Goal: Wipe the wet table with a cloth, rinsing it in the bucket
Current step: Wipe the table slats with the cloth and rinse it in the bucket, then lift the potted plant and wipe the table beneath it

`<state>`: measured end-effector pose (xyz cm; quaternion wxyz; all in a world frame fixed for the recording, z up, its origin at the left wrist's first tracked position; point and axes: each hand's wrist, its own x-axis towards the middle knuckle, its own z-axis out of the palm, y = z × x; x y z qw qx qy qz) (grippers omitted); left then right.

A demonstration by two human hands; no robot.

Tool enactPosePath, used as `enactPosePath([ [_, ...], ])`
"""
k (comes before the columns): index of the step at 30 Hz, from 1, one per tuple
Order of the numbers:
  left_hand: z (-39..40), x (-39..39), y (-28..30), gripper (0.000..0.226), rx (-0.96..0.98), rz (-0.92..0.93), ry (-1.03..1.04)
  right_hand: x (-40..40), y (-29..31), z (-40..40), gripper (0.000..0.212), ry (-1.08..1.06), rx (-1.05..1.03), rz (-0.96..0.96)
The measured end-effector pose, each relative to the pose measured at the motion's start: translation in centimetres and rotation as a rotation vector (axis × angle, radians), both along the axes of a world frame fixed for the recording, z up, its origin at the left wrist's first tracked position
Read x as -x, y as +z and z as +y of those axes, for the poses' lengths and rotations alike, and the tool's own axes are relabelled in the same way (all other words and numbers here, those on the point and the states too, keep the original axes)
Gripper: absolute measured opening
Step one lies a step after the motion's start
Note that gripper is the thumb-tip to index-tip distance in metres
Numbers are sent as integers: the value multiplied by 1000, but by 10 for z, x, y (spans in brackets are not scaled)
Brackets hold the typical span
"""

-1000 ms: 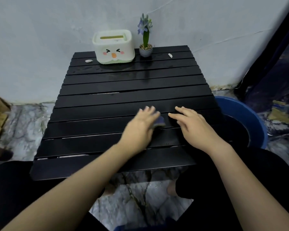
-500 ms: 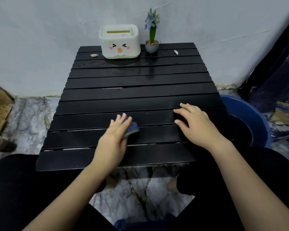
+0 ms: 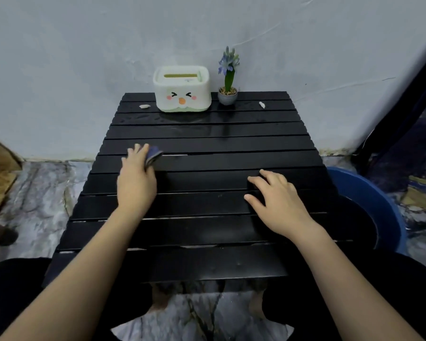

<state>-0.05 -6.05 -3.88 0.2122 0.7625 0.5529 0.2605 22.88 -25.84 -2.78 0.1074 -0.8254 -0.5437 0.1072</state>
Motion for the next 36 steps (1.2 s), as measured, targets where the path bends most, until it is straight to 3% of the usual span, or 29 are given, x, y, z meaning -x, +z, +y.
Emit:
enactPosePath([
  [3, 36, -5, -13, 39, 16, 234, 141, -3, -2, 4, 49, 2, -13, -4],
  [6, 15, -36, -18, 39, -46, 321, 43, -10, -4, 12, 51, 5, -29, 4],
  [11, -23, -87, -7, 49, 91, 44, -363, -24, -5, 33, 49, 9, -67, -13],
  [14, 5, -100, -7, 47, 110, -87, -394, -37, -1, 54, 47, 38, -98, -28],
  [20, 77, -140, -16, 52, -15, 31, -367, -80, 13, 152, 44, 75, -175, -10],
  [26, 89, -160, -34, 55, -115, 158, -430, -116, 8, 252, 49, 60, -170, -17],
  [31, 69, -154, -35, 51, -186, 78, -690, -135, -11, 294, 51, 79, -142, 11],
  [36, 54, -143, -33, 56, -76, -12, -897, -143, -16, 310, 48, 98, -180, 141],
])
